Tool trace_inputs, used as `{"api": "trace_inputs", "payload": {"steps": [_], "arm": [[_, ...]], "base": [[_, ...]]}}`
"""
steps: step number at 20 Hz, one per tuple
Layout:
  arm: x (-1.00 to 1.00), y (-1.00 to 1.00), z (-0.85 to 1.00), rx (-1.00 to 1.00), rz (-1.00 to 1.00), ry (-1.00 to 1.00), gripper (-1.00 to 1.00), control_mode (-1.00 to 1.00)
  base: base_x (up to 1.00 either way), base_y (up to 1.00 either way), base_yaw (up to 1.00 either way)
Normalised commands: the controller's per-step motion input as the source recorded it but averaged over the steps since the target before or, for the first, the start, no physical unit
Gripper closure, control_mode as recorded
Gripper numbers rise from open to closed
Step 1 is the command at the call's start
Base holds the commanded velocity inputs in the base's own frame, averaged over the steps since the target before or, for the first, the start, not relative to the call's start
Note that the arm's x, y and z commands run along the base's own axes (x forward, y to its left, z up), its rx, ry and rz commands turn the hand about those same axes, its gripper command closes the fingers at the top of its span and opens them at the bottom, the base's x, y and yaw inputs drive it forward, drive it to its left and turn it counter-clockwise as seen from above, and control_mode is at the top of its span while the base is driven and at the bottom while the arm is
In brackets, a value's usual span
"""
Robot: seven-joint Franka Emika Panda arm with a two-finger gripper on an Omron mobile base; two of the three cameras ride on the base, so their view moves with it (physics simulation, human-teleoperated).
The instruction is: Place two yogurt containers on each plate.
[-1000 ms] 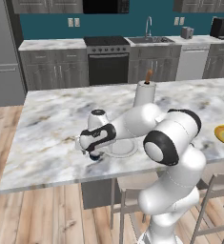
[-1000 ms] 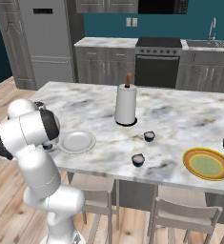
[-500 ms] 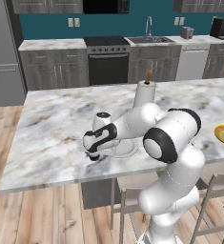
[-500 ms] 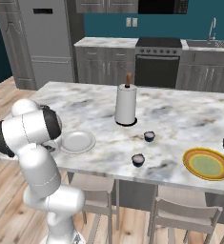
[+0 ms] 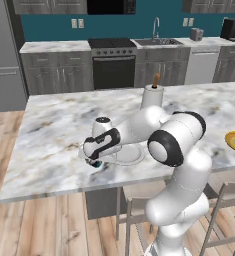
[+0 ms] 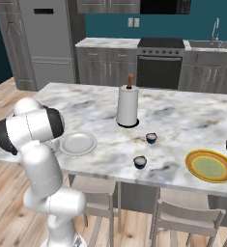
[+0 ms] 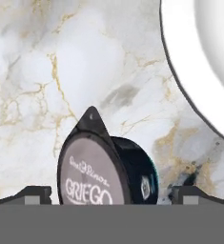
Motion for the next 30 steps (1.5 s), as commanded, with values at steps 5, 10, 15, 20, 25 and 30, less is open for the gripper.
{"api": "trace_inputs", "payload": {"steps": [5, 10, 15, 20, 25, 30], "arm": [[0.14, 0.00, -0.27, 0.01, 0.00, 0.00, 1.00, -1.00], [0.04, -0.04, -0.36, 0.09, 0.00, 0.00, 1.00, -1.00], [-0.18, -0.28, 0.10, 0.16, -0.02, -0.10, 1.00, -1.00], [-0.44, -0.48, 0.49, 0.24, -0.08, -0.30, 1.00, -1.00], [-0.30, -0.47, 0.49, 0.13, -0.11, -0.42, 1.00, -1.00], [0.12, -0.18, 0.27, 0.01, -0.08, -0.19, 1.00, -1.00]], "base": [[0.00, 0.00, 0.00], [0.00, 0.00, 0.00], [0.00, 0.00, 0.00], [0.00, 0.00, 0.00], [0.00, 0.00, 0.00], [0.00, 0.00, 0.00]]}}
